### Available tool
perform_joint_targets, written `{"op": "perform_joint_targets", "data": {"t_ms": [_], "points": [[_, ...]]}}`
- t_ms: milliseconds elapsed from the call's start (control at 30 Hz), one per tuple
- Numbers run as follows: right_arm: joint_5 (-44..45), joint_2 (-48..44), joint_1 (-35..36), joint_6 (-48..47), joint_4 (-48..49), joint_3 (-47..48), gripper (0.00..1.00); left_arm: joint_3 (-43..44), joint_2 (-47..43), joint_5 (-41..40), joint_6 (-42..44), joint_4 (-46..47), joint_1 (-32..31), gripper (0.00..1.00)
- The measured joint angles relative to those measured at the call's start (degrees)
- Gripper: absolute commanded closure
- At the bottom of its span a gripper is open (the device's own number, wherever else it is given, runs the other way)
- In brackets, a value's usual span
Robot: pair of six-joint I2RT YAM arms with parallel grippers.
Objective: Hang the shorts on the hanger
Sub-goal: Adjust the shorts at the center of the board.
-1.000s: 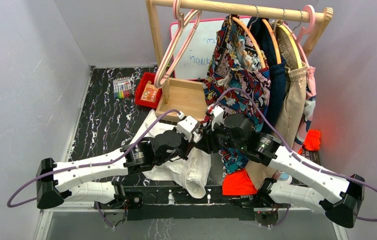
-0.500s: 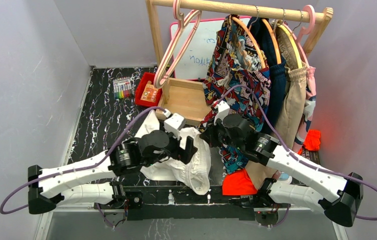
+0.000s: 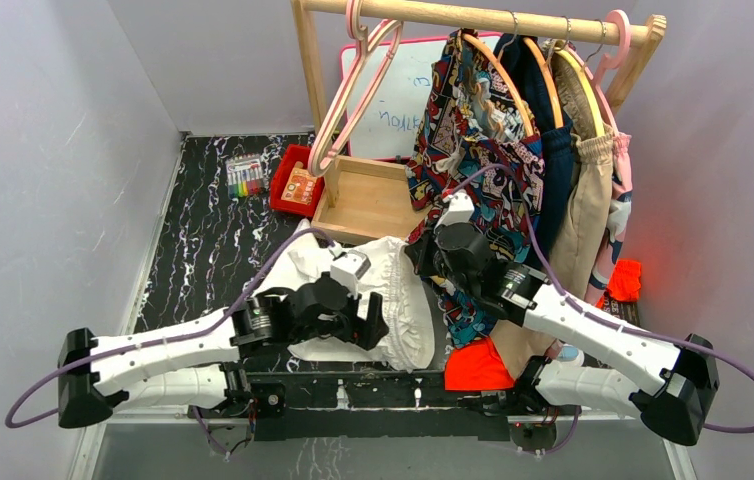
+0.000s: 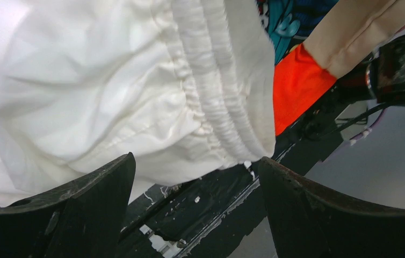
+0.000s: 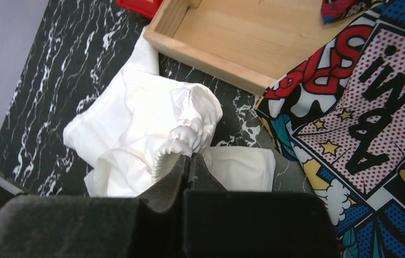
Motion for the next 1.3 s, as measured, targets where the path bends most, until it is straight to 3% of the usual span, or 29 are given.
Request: {"op": "perform_joint_targets", "data": {"t_ms": [167, 233, 300, 467, 700, 1033, 1167, 1300], "points": [[2.4, 0.0, -0.6, 2.0, 1.2, 0.1, 1.00, -0.8, 4.7, 3.4, -2.3, 0.7, 0.0, 0.16], [2.8, 0.0, -0.7, 2.5, 1.6, 0.3, 1.00, -0.8, 6.1, 4.5, -2.9, 2.2, -0.2, 0.14], [3.0, 0.1, -0.7, 2.8, 1.8, 0.5, 1.00, -0.8, 7.3, 4.9, -3.2, 3.3, -0.5, 0.03], [2.9, 0.1, -0.7, 3.2, 1.9, 0.7, 1.00, -0.5, 10.3, 5.0, -4.0, 5.5, -1.7, 0.02], [1.8, 0.1, -0.7, 4.3, 2.1, 0.7, 1.00, 1.2, 15.6, 0.1, -6.4, 6.6, -3.0, 0.02], [-0.5, 0.1, -0.8, 6.5, 3.2, 0.7, 1.00, 4.1, 16.3, -7.7, -10.9, 6.5, -3.3, 0.02], [-1.6, 0.1, -0.7, 7.4, 3.3, 0.7, 1.00, 5.0, 17.8, -10.0, -12.6, 5.4, -3.4, 0.13], [-2.1, 0.1, -0.8, 7.7, 3.6, 0.7, 1.00, 5.2, 19.1, -12.1, -14.2, 2.7, -3.4, 0.43]]}}
